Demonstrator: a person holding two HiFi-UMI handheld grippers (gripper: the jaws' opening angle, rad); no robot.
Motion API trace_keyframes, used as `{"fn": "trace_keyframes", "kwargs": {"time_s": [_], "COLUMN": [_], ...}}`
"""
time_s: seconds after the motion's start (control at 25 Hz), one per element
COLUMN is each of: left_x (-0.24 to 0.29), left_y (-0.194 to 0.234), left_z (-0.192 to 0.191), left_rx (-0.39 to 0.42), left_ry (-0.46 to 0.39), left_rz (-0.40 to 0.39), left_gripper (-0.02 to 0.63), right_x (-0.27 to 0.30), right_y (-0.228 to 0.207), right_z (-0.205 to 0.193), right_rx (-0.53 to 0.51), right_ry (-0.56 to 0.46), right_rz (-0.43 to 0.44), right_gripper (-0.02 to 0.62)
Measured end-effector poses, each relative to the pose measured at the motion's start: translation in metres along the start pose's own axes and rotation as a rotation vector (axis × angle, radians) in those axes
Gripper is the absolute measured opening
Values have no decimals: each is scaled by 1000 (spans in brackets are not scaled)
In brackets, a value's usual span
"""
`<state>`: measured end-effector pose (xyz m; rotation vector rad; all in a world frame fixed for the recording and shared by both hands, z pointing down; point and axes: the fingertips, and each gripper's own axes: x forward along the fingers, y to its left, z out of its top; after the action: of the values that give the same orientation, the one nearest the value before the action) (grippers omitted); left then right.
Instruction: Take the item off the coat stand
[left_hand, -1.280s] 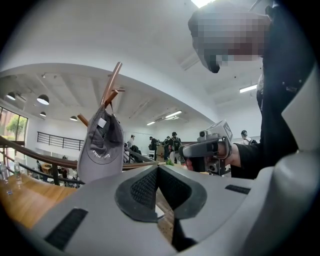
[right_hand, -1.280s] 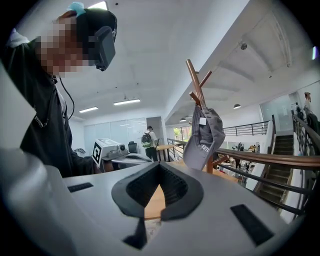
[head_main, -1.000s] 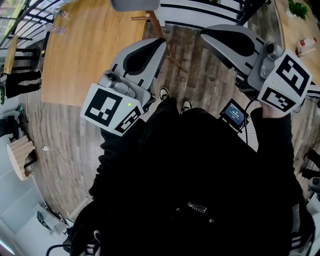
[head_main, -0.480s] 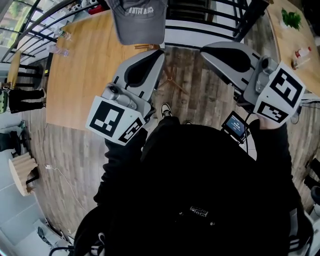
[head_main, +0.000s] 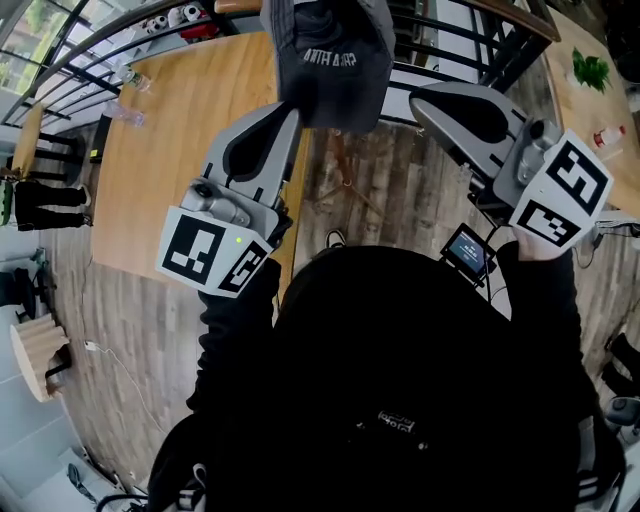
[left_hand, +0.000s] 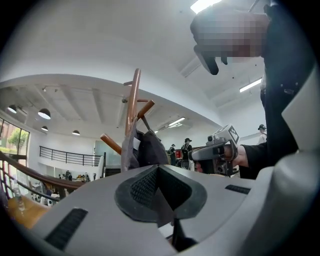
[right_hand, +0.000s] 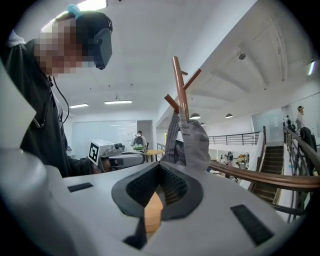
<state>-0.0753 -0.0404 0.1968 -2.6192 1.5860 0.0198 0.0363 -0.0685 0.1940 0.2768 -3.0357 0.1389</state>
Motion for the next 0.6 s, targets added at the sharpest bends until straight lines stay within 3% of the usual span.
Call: {"fn": "trace_keyframes", "kwargs": {"time_s": [0.16, 0.4, 0.6], "left_x": [-1, 12, 28], "left_y": [2, 19, 18], "left_z": [29, 32, 30], "left_rx": [59, -41, -29], "left_ry": [-10, -33, -17], "left_rz": [-35, -51, -103], "left_gripper": [2, 2, 2], "right_x": [-8, -21, -19], "right_y": [-9, -21, -24], "right_z": [27, 31, 36], "right_rx": [15, 30, 44], "right_ry": [-14, -17, -27], "right_rz": [-66, -118, -150], "right_gripper": [12, 12, 12]}}
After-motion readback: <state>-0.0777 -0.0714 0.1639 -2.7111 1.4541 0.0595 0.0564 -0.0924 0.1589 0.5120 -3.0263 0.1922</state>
